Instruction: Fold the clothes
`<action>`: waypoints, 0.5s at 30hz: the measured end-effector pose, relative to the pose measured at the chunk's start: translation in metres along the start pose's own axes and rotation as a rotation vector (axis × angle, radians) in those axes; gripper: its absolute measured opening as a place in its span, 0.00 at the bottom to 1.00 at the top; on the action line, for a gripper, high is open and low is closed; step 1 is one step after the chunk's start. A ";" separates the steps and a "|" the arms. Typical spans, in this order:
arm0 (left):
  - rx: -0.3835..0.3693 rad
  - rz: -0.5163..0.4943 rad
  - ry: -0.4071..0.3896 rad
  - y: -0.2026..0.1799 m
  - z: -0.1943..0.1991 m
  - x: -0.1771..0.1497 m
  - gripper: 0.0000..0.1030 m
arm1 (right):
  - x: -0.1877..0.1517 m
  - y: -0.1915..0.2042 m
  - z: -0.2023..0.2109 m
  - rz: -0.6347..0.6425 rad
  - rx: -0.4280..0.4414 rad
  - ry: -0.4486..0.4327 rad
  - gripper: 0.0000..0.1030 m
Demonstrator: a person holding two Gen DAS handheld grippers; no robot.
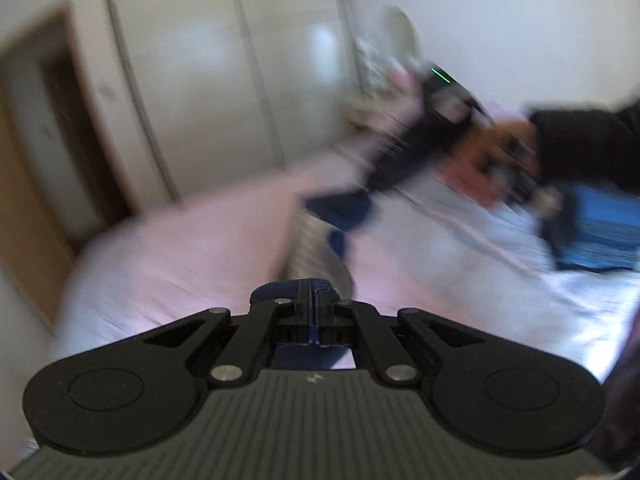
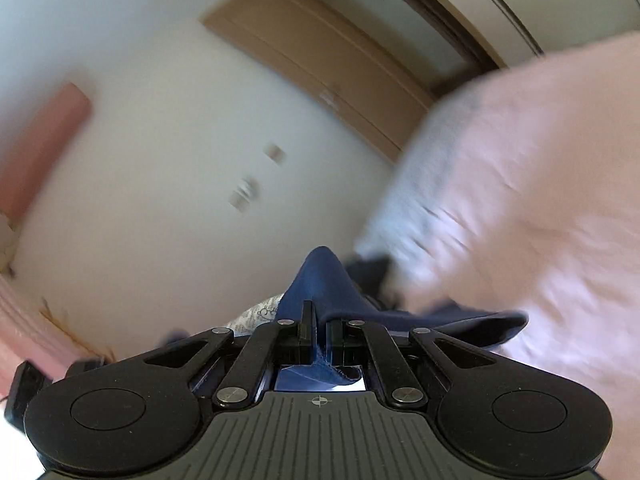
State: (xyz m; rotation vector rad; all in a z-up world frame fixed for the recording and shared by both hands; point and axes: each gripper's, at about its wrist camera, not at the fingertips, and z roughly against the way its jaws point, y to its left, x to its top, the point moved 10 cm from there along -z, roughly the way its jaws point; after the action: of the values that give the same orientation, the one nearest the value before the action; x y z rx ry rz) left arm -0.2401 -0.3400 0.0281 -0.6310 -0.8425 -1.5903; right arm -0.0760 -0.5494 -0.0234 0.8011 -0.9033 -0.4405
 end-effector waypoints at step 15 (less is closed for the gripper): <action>-0.432 -0.014 0.403 -0.266 -0.179 -0.158 0.11 | -0.202 -0.282 0.163 -0.085 -0.709 0.339 0.06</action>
State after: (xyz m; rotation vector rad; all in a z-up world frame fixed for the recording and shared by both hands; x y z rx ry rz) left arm -0.4634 -0.3715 -0.2492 -0.5742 -0.2046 -1.8477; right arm -0.3280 -0.6684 -0.2867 0.2450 -0.3485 -0.6279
